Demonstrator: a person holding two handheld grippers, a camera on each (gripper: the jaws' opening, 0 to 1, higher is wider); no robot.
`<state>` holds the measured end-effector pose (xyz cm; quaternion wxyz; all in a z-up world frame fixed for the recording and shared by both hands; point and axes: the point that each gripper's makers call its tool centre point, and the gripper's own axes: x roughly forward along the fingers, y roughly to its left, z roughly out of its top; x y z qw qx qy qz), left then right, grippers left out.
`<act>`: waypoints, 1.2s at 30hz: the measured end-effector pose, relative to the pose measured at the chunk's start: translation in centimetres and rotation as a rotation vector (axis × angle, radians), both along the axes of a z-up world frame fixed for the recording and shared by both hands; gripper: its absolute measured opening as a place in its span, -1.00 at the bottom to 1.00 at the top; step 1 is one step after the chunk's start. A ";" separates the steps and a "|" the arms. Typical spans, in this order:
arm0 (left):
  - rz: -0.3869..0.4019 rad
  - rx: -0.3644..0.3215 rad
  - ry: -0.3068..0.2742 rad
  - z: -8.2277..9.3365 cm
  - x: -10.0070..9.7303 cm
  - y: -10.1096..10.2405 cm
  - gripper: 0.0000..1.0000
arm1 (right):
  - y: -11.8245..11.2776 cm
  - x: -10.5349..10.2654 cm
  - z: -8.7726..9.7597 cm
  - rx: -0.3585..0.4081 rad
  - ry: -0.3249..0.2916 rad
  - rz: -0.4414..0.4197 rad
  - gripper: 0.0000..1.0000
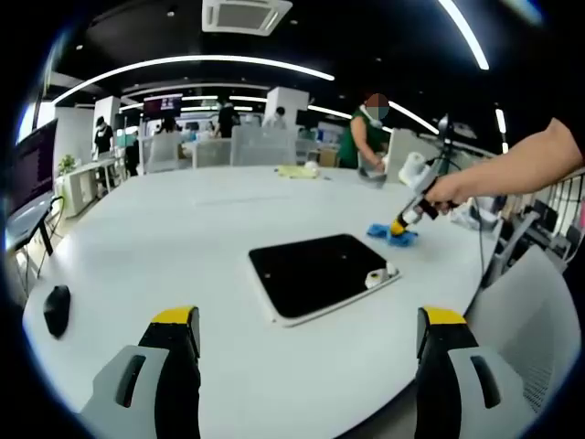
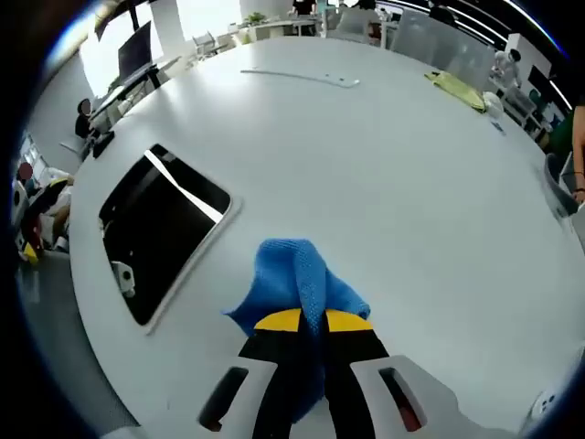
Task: Wipe the mirror surface with the cleaning cloth until all visible marks leave the cleaned area.
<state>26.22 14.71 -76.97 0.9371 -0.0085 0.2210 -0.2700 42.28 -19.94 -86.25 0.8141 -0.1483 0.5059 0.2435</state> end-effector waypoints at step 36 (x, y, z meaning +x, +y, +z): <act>-0.011 -0.009 -0.017 0.4 0.0 -0.3 0.99 | -0.3 0.6 4.8 -0.028 0.059 -0.060 -0.97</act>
